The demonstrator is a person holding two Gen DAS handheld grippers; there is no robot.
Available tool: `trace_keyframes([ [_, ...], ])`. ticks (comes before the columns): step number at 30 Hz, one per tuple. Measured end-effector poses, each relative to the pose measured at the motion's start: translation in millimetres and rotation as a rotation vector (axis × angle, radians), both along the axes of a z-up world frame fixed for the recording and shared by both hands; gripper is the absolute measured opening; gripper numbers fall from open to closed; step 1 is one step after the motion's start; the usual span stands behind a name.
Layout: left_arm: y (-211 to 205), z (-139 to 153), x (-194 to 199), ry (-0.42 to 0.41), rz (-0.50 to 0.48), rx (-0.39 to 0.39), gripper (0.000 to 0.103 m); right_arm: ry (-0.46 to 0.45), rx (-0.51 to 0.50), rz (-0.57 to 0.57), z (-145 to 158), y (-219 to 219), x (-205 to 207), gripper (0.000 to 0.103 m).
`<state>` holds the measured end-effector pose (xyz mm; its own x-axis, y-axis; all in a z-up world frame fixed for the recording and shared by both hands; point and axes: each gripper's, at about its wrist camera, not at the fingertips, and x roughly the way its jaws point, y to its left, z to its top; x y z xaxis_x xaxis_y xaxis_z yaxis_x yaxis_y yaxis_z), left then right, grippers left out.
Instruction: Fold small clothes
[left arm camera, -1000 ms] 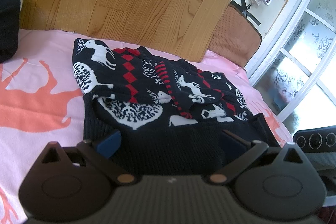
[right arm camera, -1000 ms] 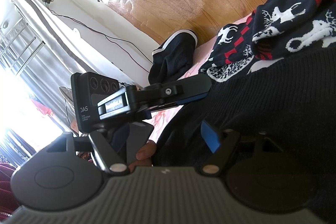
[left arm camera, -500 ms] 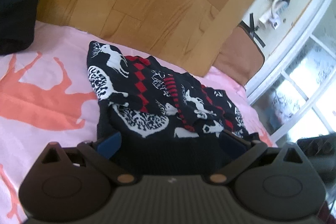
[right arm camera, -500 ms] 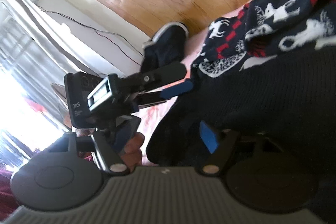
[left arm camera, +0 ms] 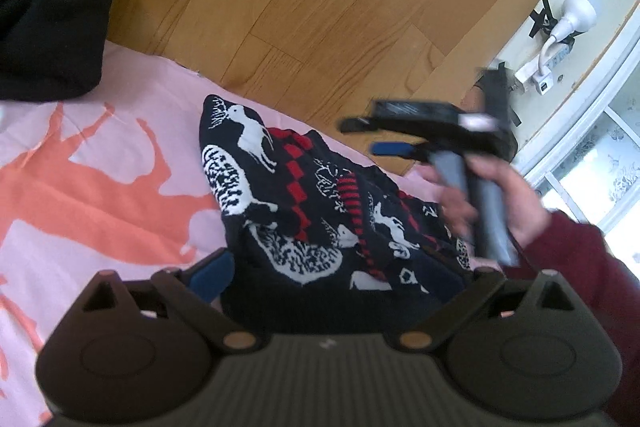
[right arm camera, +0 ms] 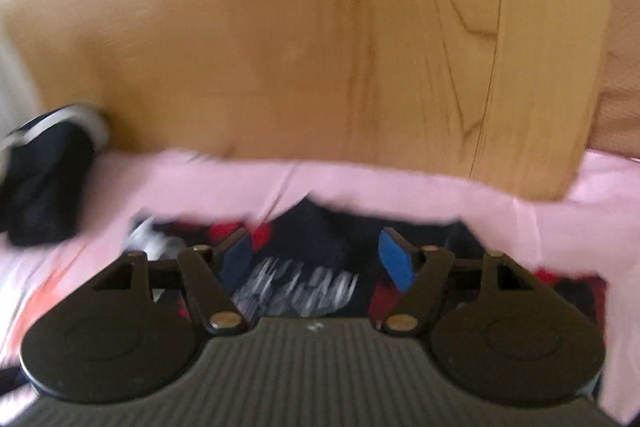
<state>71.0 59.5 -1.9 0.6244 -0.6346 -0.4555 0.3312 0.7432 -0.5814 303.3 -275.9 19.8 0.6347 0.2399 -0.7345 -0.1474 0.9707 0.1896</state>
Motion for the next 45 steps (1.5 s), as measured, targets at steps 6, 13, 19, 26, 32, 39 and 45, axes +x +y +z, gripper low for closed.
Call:
trace_keyframes([
  [6,1,-2,4,0.017,-0.001,0.003,0.100,0.138,0.046,-0.047,-44,13,64,0.066],
  [13,7,-1,4,0.011,0.032,0.003,0.100,0.014,-0.026,0.003,-27,19,42,0.010],
  [19,36,9,0,-0.012,0.132,-0.079,0.100,-0.130,0.089,0.012,28,7,-41,0.009],
  [26,80,16,-7,-0.024,0.241,-0.254,0.100,-0.312,0.166,0.030,56,16,-179,0.003],
  [32,85,14,-7,-0.013,0.271,-0.273,0.102,-0.428,0.066,0.075,63,27,-246,0.003],
  [39,79,11,-6,0.002,0.236,-0.245,0.102,-0.414,-0.154,0.007,47,7,-156,0.044],
  [45,59,19,19,0.018,0.196,-0.083,0.102,-0.212,-0.257,-0.090,1,-35,-36,0.050],
])
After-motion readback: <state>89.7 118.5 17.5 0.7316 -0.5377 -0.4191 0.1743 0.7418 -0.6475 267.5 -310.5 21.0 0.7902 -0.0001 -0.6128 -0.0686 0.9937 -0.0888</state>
